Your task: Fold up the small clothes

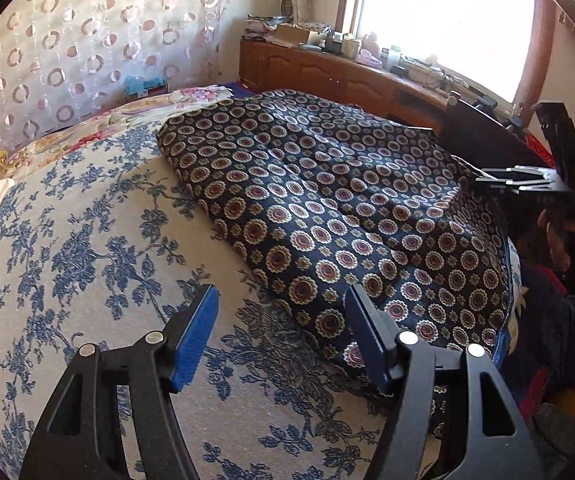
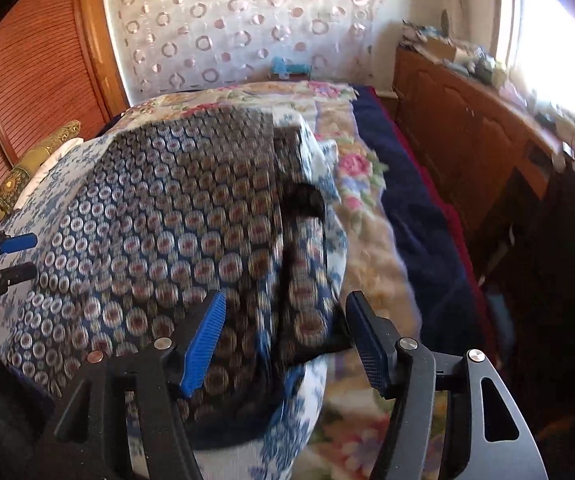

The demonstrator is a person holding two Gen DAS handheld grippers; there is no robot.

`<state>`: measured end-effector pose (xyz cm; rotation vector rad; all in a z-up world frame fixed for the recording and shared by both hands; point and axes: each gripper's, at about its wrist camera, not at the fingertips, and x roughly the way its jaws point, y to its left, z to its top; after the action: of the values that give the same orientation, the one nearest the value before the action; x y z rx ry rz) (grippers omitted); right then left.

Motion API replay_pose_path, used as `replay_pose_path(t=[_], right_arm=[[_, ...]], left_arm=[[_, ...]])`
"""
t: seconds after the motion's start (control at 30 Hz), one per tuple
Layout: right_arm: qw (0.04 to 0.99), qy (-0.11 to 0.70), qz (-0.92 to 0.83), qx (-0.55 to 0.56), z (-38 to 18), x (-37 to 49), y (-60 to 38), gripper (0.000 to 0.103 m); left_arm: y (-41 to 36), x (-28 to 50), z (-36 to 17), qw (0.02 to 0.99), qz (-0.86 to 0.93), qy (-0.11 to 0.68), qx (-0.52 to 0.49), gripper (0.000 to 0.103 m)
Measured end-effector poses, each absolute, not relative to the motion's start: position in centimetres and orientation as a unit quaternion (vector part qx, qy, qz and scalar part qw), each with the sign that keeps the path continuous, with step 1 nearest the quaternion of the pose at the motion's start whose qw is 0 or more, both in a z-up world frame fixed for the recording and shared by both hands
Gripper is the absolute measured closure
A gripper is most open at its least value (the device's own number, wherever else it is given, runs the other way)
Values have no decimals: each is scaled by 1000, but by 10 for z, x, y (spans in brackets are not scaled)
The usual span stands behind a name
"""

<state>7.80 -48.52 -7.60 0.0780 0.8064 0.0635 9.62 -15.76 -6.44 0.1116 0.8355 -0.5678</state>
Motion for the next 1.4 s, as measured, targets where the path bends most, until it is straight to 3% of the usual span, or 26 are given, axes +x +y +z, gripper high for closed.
replay_pose_path(t=[0.2,0.27,0.33,0.5,0.57,0.6,1.03,1.4], right_arm=[[919,389,50,47,-76,70,-484,39],[920,388,48,40,-79,63,-484,39],[923,381,36,28,-80,60,-481,39],[938,346,7,12,-64,55,-465,39],[945,328,4,8,-54,47,-461,39],[947,321,4,5,-51,45,-458,38],[942,307,130,-32,-42,5,-382,30],[925,342,155,-63,-67,9,-371,27]], left_arm=[[-163,84,-70,860,-289,417,52,36],[-165,81,-74,850,-303,428,43,41],[-167,74,-75,845,-313,431,44,53],[-172,61,-76,827,-348,441,31,65],[-175,56,-77,821,-359,443,32,80],[-177,55,-78,816,-366,446,32,96],[-198,80,1,854,-376,358,15,99],[-202,107,9,867,-358,346,1,100]])
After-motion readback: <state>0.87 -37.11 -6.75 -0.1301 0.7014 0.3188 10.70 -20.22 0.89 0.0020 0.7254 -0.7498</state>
